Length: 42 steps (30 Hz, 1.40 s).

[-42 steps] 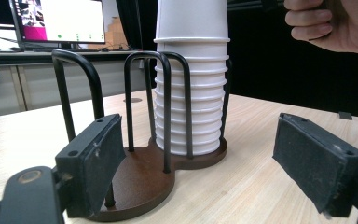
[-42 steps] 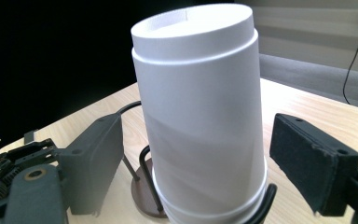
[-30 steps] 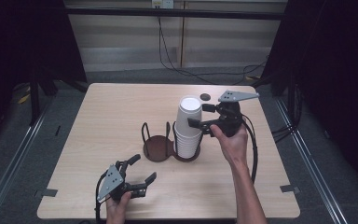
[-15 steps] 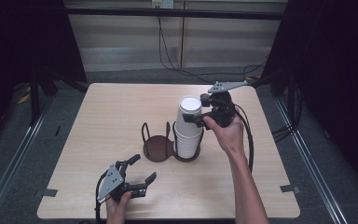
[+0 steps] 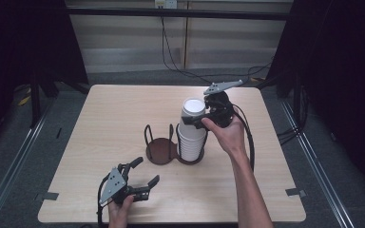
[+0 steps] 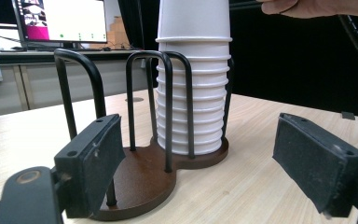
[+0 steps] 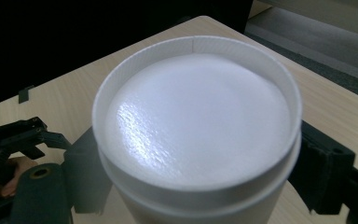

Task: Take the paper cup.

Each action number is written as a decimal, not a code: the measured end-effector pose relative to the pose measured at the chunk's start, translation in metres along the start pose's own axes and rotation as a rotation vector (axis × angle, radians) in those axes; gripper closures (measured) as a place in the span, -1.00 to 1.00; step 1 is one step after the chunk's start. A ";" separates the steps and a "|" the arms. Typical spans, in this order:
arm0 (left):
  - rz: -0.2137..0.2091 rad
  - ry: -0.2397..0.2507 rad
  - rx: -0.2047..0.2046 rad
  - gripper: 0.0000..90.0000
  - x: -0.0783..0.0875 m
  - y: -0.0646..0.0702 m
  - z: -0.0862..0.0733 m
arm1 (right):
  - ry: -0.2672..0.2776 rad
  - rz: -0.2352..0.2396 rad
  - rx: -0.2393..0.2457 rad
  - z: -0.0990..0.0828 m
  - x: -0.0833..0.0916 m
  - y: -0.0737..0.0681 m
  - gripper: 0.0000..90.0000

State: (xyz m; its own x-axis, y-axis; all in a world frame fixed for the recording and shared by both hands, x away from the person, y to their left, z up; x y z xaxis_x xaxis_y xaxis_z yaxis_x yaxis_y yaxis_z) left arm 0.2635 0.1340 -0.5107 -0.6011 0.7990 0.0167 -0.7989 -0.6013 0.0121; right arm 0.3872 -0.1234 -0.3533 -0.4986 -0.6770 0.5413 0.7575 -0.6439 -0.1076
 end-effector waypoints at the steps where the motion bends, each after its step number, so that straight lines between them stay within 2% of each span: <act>1: 0.001 -0.001 0.000 -0.65 0.000 0.000 0.000 | -0.001 -0.005 0.006 0.000 0.000 0.000 -0.57; 14: -0.004 0.002 0.001 -0.65 0.000 0.000 0.000 | 0.009 -0.001 0.023 0.005 0.004 -0.001 -0.54; 20: -0.004 0.002 0.002 -0.65 0.000 0.000 0.000 | 0.048 -0.005 0.012 0.008 0.009 -0.002 -0.53; 28: -0.004 0.001 0.002 -0.65 0.000 0.000 0.000 | 0.114 -0.012 0.010 0.017 0.024 -0.003 -0.52; 30: -0.004 0.001 0.002 -0.65 0.000 0.000 0.000 | 0.136 -0.028 0.005 0.019 0.027 -0.003 -0.52; 32: -0.005 0.001 0.002 -0.65 0.000 0.000 0.000 | 0.149 -0.013 0.001 0.020 0.029 -0.003 -0.52; 42: -0.004 0.002 0.002 -0.65 0.000 0.000 0.000 | 0.231 -0.005 -0.016 0.022 0.040 -0.004 -0.51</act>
State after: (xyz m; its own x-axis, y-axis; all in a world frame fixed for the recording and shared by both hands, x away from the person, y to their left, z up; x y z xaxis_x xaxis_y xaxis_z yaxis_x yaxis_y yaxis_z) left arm 0.2633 0.1340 -0.5106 -0.5976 0.8017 0.0150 -0.8016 -0.5977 0.0139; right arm 0.3737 -0.1402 -0.3130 -0.5873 -0.7360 0.3369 0.7486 -0.6522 -0.1198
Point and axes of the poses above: each handheld gripper's, and its own axes: x roughly backward along the jaws, z roughly out of its top, y roughly to its right, the point moved 4 cm from there along -x, roughly forward along the jaws, and after that the axes turned 1 degree about -z, right-handed, at the moved point
